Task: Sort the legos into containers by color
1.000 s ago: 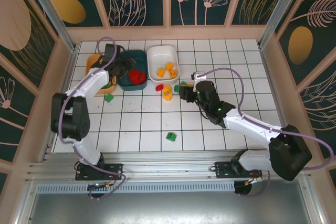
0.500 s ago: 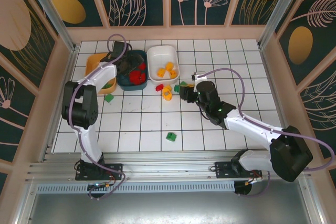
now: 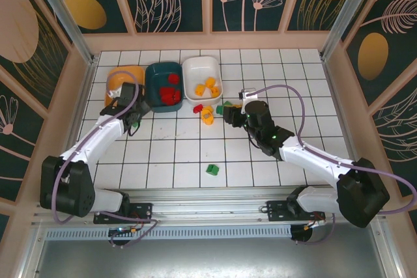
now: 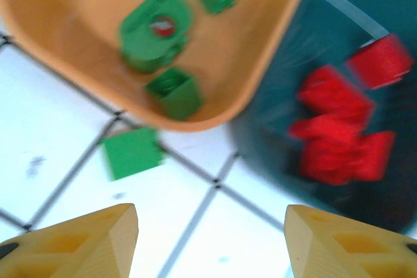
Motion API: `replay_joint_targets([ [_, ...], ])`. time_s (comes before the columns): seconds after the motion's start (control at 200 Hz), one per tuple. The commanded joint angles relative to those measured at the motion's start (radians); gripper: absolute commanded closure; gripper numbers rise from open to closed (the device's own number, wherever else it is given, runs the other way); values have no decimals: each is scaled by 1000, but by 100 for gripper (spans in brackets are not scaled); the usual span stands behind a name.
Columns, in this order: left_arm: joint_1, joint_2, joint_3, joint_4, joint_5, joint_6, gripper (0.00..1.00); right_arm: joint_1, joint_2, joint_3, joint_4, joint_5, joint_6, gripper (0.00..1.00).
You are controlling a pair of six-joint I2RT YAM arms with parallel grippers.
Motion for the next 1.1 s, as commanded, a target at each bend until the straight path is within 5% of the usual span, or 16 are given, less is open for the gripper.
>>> replay_joint_targets([
  [0.0,1,-3,-42,-28,-142,178,40,5,-9,-13,39,13,9,38],
  [0.32,0,66,-137,244,-110,425,47,6,-8,-11,35,9,8,38],
  [1.096,40,307,-76,266,-51,394,37,5,-9,-16,42,16,5,37],
])
